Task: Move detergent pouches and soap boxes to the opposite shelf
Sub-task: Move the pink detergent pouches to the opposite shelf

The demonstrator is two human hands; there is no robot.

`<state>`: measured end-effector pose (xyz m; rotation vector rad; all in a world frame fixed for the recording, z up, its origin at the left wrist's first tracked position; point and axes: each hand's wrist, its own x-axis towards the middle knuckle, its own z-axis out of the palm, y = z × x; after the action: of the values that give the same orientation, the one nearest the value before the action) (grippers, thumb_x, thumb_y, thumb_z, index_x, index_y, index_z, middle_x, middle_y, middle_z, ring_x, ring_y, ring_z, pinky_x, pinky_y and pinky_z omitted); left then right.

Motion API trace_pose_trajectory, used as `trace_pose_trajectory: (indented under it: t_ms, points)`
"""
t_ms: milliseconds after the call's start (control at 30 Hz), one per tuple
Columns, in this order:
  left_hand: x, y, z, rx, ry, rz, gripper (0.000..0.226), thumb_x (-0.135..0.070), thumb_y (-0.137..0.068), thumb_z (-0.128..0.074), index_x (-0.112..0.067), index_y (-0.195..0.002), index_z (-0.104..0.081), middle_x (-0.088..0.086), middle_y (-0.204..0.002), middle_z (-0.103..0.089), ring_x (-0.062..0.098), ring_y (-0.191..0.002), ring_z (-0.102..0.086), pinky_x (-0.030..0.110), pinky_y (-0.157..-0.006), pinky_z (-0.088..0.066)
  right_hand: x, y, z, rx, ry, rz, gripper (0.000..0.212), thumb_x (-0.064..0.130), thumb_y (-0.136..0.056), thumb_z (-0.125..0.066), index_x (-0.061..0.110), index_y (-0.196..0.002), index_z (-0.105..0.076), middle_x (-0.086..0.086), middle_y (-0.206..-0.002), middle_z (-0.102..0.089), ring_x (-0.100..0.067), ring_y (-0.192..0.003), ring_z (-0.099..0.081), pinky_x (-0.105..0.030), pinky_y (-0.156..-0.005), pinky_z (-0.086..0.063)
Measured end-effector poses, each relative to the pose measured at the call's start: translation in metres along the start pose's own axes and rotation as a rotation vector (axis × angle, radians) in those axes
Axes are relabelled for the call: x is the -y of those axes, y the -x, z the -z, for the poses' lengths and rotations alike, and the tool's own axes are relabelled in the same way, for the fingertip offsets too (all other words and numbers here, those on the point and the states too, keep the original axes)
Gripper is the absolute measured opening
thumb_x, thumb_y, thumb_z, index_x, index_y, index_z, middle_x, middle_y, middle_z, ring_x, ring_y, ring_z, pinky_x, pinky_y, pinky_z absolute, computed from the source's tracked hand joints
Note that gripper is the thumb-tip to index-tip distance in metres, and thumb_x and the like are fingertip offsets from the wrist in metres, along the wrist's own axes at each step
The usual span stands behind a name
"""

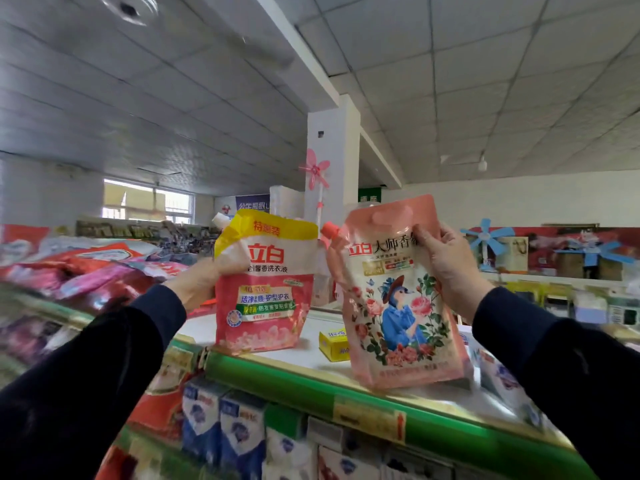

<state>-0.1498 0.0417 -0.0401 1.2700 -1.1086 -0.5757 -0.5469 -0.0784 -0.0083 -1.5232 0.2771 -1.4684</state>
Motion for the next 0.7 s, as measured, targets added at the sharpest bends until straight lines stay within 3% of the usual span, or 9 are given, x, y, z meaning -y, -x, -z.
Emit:
trace_pose_trajectory:
  t_ms: [100,233,300,400,500,600,700]
  points:
    - [0.020,0.002,-0.003,-0.024,0.062,0.078,0.048,-0.031,-0.077,-0.080,-0.009,-0.118,-0.070,0.015,-0.109,-0.078,0.030,-0.092,-0.077,0.042,-0.080,-0.059,-0.005,0.011,0.005,0.055,0.023,-0.113,0.040,0.031,-0.086,-0.076,0.009,-0.117,-0.062,-0.013,-0.095,-0.080,-0.028,-0.074,-0.078,-0.034,-0.059,-0.062]
    - [0.020,0.002,-0.014,-0.053,0.059,0.057,0.046,-0.033,-0.069,-0.085,-0.011,-0.107,-0.075,0.014,-0.102,-0.079,0.030,-0.086,-0.078,0.042,-0.077,-0.060,-0.011,0.030,0.022,0.214,0.191,-0.284,0.062,0.044,-0.074,-0.083,0.009,-0.120,-0.061,-0.017,-0.103,-0.078,-0.036,-0.086,-0.077,-0.037,-0.065,-0.063]
    - [0.019,0.002,-0.023,-0.112,0.064,0.006,0.038,-0.026,-0.075,-0.086,-0.006,-0.106,-0.075,0.017,-0.103,-0.079,0.034,-0.088,-0.077,0.046,-0.080,-0.061,-0.015,0.038,0.029,0.261,0.236,-0.323,0.061,0.044,-0.072,-0.083,0.008,-0.118,-0.064,-0.018,-0.102,-0.078,-0.035,-0.085,-0.078,-0.035,-0.065,-0.062]
    - [0.019,0.003,-0.034,-0.210,0.098,-0.049,0.032,-0.017,-0.086,-0.079,0.001,-0.111,-0.071,0.020,-0.105,-0.077,0.036,-0.089,-0.076,0.043,-0.077,-0.062,-0.020,0.037,0.027,0.160,0.128,-0.317,0.051,0.039,-0.070,-0.084,0.002,-0.103,-0.071,-0.020,-0.093,-0.079,-0.032,-0.070,-0.077,-0.033,-0.058,-0.061]
    - [0.009,0.013,-0.041,-0.279,0.175,-0.057,0.037,-0.014,-0.090,-0.075,0.006,-0.119,-0.065,0.026,-0.110,-0.074,0.044,-0.099,-0.072,0.056,-0.089,-0.058,-0.015,0.026,0.012,0.117,0.092,-0.281,0.049,0.037,-0.073,-0.086,-0.001,-0.101,-0.072,-0.019,-0.087,-0.079,-0.029,-0.063,-0.075,-0.031,-0.055,-0.060]
    - [-0.012,0.028,-0.039,-0.363,0.207,-0.086,0.030,-0.014,-0.090,-0.075,0.001,-0.115,-0.067,0.025,-0.110,-0.074,0.043,-0.100,-0.072,0.057,-0.091,-0.057,-0.008,0.017,-0.005,0.152,0.072,-0.260,0.048,0.035,-0.079,-0.083,0.000,-0.109,-0.070,-0.022,-0.096,-0.078,-0.032,-0.070,-0.076,-0.036,-0.062,-0.062]
    - [-0.038,0.054,-0.028,-0.417,0.183,-0.114,0.017,-0.017,-0.091,-0.075,-0.009,-0.105,-0.069,0.019,-0.106,-0.077,0.038,-0.095,-0.075,0.056,-0.089,-0.059,-0.003,0.014,-0.023,0.165,-0.028,-0.242,0.041,0.029,-0.081,-0.082,0.001,-0.108,-0.069,-0.020,-0.092,-0.078,-0.029,-0.066,-0.076,-0.033,-0.057,-0.061]
